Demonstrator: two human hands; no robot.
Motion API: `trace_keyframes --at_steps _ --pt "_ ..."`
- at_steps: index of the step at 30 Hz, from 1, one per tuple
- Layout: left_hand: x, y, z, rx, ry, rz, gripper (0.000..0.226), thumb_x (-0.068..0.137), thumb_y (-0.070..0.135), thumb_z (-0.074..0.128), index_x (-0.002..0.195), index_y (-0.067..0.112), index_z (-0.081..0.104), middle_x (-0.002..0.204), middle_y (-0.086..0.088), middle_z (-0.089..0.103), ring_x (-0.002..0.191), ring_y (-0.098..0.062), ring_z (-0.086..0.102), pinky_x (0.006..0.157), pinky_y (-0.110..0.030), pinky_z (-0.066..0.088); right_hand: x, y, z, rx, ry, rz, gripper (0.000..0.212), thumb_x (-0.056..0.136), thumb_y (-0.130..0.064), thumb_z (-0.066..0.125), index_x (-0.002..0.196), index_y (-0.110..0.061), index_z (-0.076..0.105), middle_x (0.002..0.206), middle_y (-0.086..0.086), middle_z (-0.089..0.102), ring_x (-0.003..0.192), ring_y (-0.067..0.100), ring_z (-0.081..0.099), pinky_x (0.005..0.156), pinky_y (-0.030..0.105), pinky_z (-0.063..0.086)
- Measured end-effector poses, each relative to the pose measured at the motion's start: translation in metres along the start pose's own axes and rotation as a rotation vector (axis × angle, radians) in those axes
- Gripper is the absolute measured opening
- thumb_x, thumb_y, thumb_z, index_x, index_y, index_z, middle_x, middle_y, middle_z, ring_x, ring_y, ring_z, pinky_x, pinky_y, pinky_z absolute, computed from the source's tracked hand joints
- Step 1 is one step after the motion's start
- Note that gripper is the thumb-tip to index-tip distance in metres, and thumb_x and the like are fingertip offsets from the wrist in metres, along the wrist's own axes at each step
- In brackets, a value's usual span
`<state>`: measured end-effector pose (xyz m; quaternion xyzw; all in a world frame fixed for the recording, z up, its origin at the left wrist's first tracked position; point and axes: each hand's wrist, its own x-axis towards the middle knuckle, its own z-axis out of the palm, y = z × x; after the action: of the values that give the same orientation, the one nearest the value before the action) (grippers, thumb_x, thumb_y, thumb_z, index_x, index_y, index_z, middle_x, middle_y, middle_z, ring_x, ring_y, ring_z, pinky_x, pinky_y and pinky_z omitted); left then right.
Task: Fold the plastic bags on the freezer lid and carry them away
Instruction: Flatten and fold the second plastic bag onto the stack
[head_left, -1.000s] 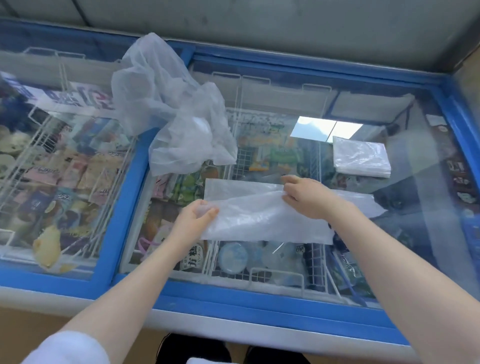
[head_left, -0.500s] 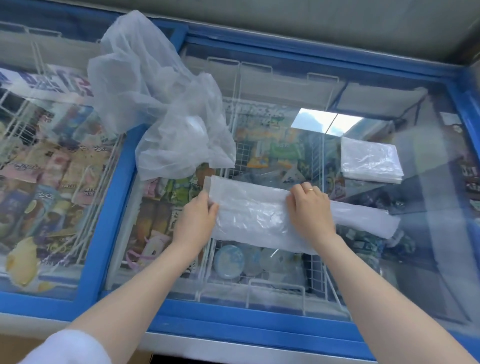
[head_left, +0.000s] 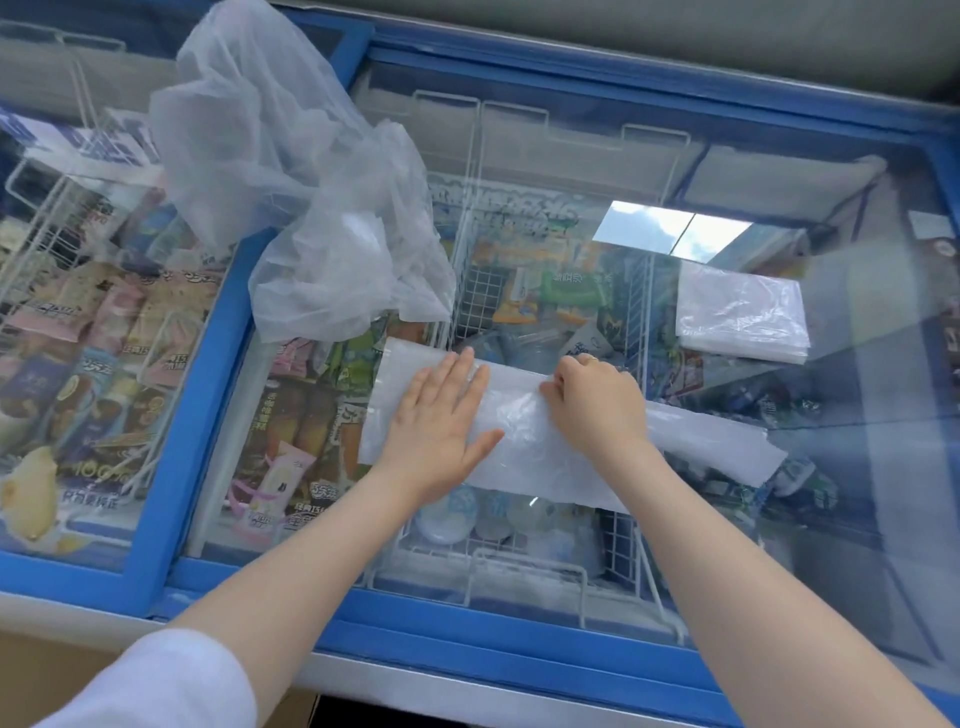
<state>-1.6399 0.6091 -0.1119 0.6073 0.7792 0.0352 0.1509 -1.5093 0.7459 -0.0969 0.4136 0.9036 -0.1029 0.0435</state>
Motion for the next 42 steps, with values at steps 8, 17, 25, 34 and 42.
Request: trace_keyframes --at_steps 8,17,25,34,42 --pt "-0.005 -0.017 0.017 0.07 0.014 -0.082 0.082 0.077 0.079 0.014 0.145 0.037 -0.005 0.153 -0.003 -0.012 0.142 -0.025 -0.012 0.111 -0.039 -0.016 -0.003 -0.002 0.001 -0.023 -0.008 0.12 0.027 0.095 -0.025 0.037 0.1 -0.006 0.056 0.108 0.01 0.058 0.099 0.03 0.051 0.08 0.038 0.034" --pt "0.003 -0.02 0.007 0.126 -0.069 -0.052 0.098 0.055 0.091 0.012 0.134 0.047 -0.028 0.147 0.001 -0.035 0.136 -0.028 -0.032 0.11 -0.05 -0.018 -0.01 0.046 -0.015 -0.204 0.011 0.205 0.014 0.094 -0.012 0.043 0.097 -0.005 0.054 0.099 0.014 0.063 0.095 0.033 0.054 0.075 0.038 0.03" --pt "0.007 -0.017 0.007 0.121 -0.058 -0.028 0.1 0.056 0.089 0.018 0.137 0.043 -0.02 0.153 0.0 -0.024 0.139 -0.026 -0.026 0.11 -0.046 -0.019 -0.021 -0.057 0.014 0.053 0.132 -0.22 0.049 0.085 -0.025 0.037 0.125 -0.003 0.055 0.133 0.014 0.054 0.124 0.031 0.05 0.104 0.042 0.037" --pt "0.005 -0.019 0.01 0.161 -0.027 -0.054 0.106 0.056 0.09 0.019 0.141 0.038 -0.018 0.152 -0.002 -0.023 0.141 -0.03 -0.018 0.112 -0.05 -0.013 -0.048 0.031 0.042 -0.064 0.001 -0.107 0.062 0.093 -0.049 0.025 0.145 -0.015 0.03 0.152 0.007 0.03 0.138 0.026 0.03 0.111 0.039 0.013" --pt "0.003 -0.017 0.004 0.185 -0.069 -0.064 0.119 0.054 0.091 0.016 0.141 0.021 -0.023 0.151 -0.002 -0.028 0.14 -0.026 -0.024 0.113 -0.045 -0.015 -0.08 0.09 0.033 -0.041 -0.035 0.201 0.081 0.081 -0.065 0.001 0.147 -0.019 -0.01 0.153 -0.002 -0.017 0.144 0.016 -0.011 0.114 0.033 -0.008"
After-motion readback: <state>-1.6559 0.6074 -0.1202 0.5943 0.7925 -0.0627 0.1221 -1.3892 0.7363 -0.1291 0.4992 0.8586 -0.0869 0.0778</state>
